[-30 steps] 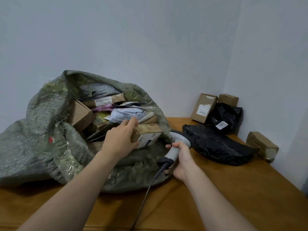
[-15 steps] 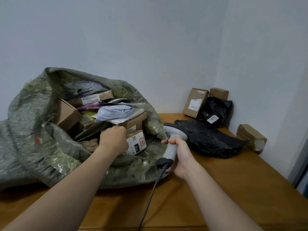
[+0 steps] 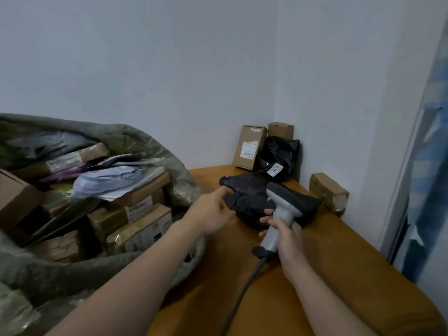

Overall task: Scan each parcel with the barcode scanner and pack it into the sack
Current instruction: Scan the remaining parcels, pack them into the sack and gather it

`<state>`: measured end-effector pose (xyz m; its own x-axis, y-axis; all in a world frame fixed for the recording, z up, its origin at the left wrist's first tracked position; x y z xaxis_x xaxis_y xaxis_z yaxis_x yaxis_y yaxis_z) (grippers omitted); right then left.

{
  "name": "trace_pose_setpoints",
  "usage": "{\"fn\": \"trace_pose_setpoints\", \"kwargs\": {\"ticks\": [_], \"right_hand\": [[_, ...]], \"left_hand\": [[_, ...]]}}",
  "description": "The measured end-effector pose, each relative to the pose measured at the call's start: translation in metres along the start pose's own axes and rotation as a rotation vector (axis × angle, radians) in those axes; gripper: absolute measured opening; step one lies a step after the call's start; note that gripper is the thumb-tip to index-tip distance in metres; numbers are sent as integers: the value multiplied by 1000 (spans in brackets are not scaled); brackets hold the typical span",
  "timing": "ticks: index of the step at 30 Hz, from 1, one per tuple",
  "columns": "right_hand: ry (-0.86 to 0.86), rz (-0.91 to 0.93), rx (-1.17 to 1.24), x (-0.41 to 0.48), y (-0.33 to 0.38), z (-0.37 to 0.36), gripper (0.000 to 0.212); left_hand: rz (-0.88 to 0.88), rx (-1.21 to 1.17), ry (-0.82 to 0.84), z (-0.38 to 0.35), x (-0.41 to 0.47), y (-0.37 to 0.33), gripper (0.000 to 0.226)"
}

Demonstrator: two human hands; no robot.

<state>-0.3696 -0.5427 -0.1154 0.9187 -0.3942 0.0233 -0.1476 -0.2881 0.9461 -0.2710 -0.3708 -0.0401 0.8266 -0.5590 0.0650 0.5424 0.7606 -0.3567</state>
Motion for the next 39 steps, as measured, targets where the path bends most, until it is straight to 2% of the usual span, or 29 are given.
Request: {"fn": "trace_pose_setpoints", "kwargs": {"ticks": [4,6,8,10,12,15,18,22,24,26,28,30,34,37,39], "right_hand": [[-124,-19,121,8,-9,20,21],[-131,-8,158,12,-11,21,23],[-126,14,184,14,-12,20,23],[-132,51,195,14,-11,21,24],[-133,104,189,13,-9,20,28],[-99,134,175,9,-7,18,55],[-46,142,177,5,-6,17,60],[-19,170,207,2,-2,15,41],[-36,138,239,0,-1,15,43],[-24,149,229,-2,0,13,50],[-4,171,203,-4,3,13,41],[5,153,214,-4,3,12,25],[16,77,208,-3,0,10,28],[26,52,173,-3,0,8,43],[52,90,160,-1,3,6,39]], "left_hand": [[-171,412,265,-49,38,-21,34],[-206,444,345,-63,51,-23,45],[-232,397,348,-70,61,-24,57],[-249,230,253,-68,65,-26,59],[-236,-13,64,-55,64,-23,51],[-145,-356,-164,-26,57,-16,46],[-93,-687,-253,1,51,-10,51],[68,-1068,-355,24,44,3,55],[160,-1274,-358,26,41,8,55],[240,-1348,-337,20,40,15,50],[313,-1331,-320,10,41,26,48],[386,-1199,-317,2,40,36,53],[349,-501,-314,1,38,37,39],[276,-340,-232,-5,46,31,34],[243,-264,-89,-14,55,25,44]]}}
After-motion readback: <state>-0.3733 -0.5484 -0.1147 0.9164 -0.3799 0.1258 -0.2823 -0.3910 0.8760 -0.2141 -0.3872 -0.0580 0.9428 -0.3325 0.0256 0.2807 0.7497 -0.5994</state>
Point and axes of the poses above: each hand's wrist, its own x-axis towards the middle knuckle, its own z-axis out of the back of the hand, y = z × x, the point moved 4 cm from there along x, towards the middle knuckle, and after that the axes turned 8 degrees about y, right-handed, at the moved point
